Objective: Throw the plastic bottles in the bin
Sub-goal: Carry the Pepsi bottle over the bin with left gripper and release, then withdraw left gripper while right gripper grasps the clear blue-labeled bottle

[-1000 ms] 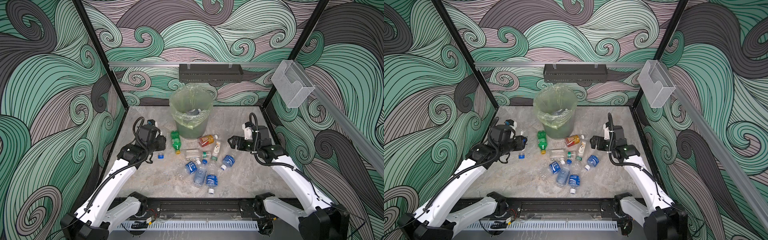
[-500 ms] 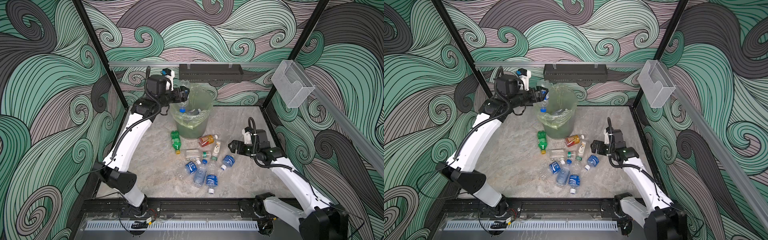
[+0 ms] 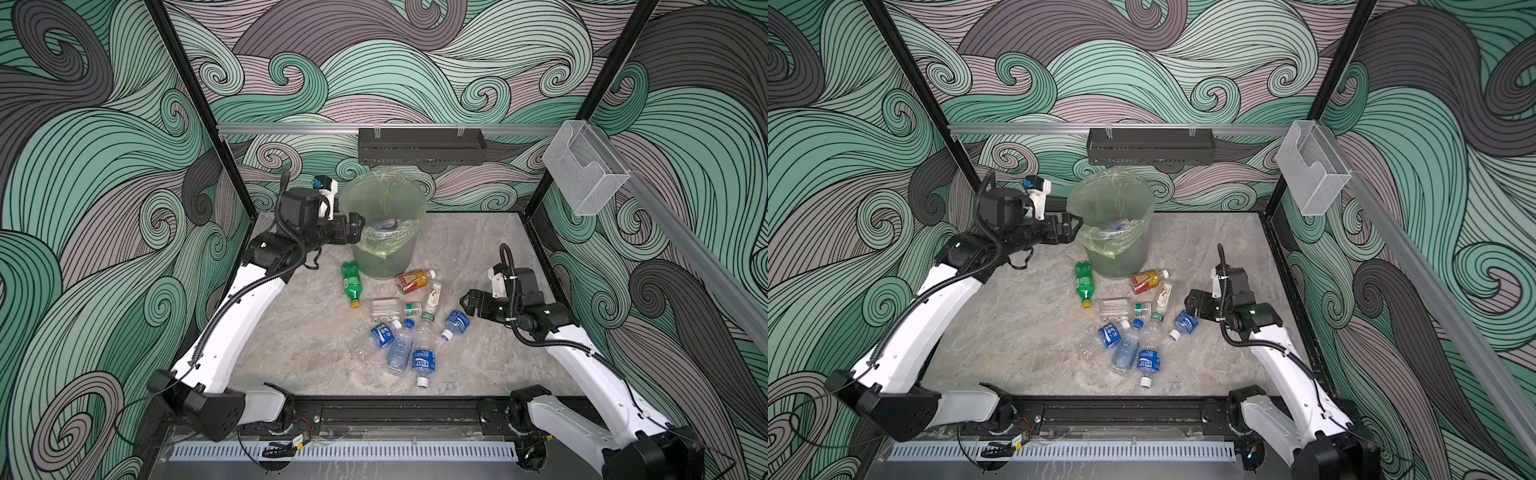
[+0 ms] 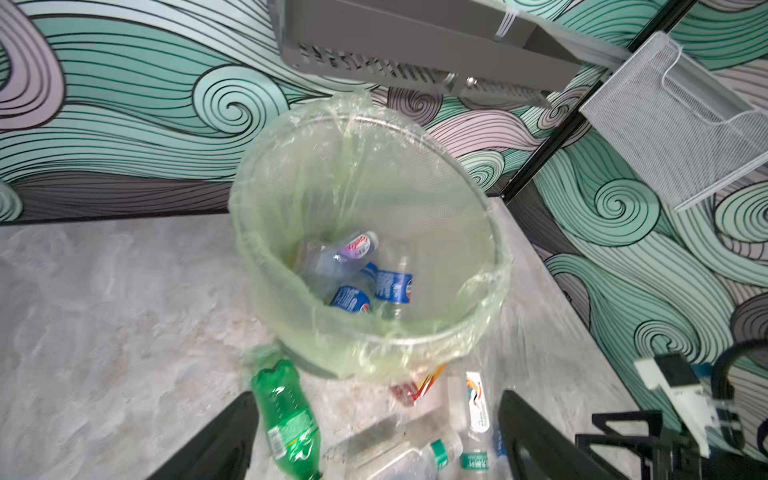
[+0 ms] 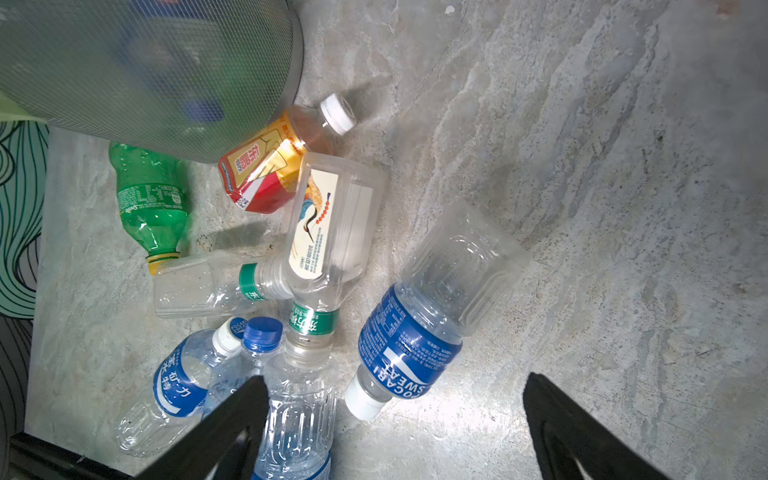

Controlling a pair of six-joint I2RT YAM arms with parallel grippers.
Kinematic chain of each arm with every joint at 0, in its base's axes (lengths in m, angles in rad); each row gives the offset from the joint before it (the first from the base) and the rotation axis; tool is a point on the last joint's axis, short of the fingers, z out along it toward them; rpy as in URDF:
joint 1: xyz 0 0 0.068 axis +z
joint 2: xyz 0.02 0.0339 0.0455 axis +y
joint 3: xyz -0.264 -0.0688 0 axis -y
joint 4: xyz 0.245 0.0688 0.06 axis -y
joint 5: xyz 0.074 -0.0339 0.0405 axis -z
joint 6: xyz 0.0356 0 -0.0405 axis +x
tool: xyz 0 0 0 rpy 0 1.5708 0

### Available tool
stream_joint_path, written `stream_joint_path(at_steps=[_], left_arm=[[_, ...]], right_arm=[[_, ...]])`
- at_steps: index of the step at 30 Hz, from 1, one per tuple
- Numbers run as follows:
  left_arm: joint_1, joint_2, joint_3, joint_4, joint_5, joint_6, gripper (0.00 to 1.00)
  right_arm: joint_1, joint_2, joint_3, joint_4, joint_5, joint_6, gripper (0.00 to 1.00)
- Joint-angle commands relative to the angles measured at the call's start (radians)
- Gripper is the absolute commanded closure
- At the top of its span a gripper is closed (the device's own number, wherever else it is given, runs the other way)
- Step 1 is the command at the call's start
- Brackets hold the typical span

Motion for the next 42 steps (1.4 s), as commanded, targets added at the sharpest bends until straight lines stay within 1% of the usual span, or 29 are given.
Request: stream_joint_path(at_steps=[1,3,5,7,10,13,19,23,27,30,35,38,42], left_arm=[[0.019,-0.095,-0.132,-0.051,-0.109,0.037,0.06],[0.025,-0.151,-0.215,-0.063,-0.137,0.033,0.06],[0.028,-0.203,-0.294,-0.071,-0.168,0.022,0.02],[0.031,-0.260,-0.377,-0.067,-0.191,0.009,0.01],[0.034,-0.325,-0.466,-0.065,-0.205,-0.015,0.01],[0.038,-0.356,-0.518,-0.072,-0.210,-0.040,0.01],[0.040,-0.363,-0.547,-0.077,-0.219,-0.048,0.01],[0.040,-0.358,-0.548,-0.078,-0.222,-0.041,0.01],[0.042,-0.357,-0.552,-0.074,-0.223,-0.040,0.01],[0.043,-0.355,-0.557,-0.076,-0.223,-0.040,0.01],[0.042,-0.358,-0.572,-0.073,-0.227,-0.044,0.01],[0.042,-0.357,-0.583,-0.070,-0.228,-0.049,0.01],[0.042,-0.356,-0.592,-0.065,-0.228,-0.052,0.01]], right_arm=[[-0.001,0.022,-0.037,-0.012,0.018,0.060,0.06],[-0.001,0.037,-0.057,-0.001,0.017,0.087,0.08],[-0.001,0.056,-0.075,0.013,0.013,0.111,0.09],[-0.001,0.078,-0.092,0.035,0.018,0.131,0.09],[0.001,0.114,-0.109,0.088,0.012,0.154,0.09],[0.002,0.153,-0.119,0.150,0.002,0.167,0.10],[0.001,0.251,-0.102,0.213,0.006,0.164,0.11],[0.000,0.309,-0.096,0.237,0.029,0.157,0.14],[0.000,0.359,-0.097,0.248,0.035,0.153,0.25],[0.000,0.379,-0.096,0.274,0.038,0.148,0.30],[0.000,0.378,-0.089,0.257,0.068,0.120,0.36],[0.000,0.352,-0.084,0.212,0.082,0.092,0.41],[0.000,0.294,-0.069,0.177,0.091,0.060,0.41]])
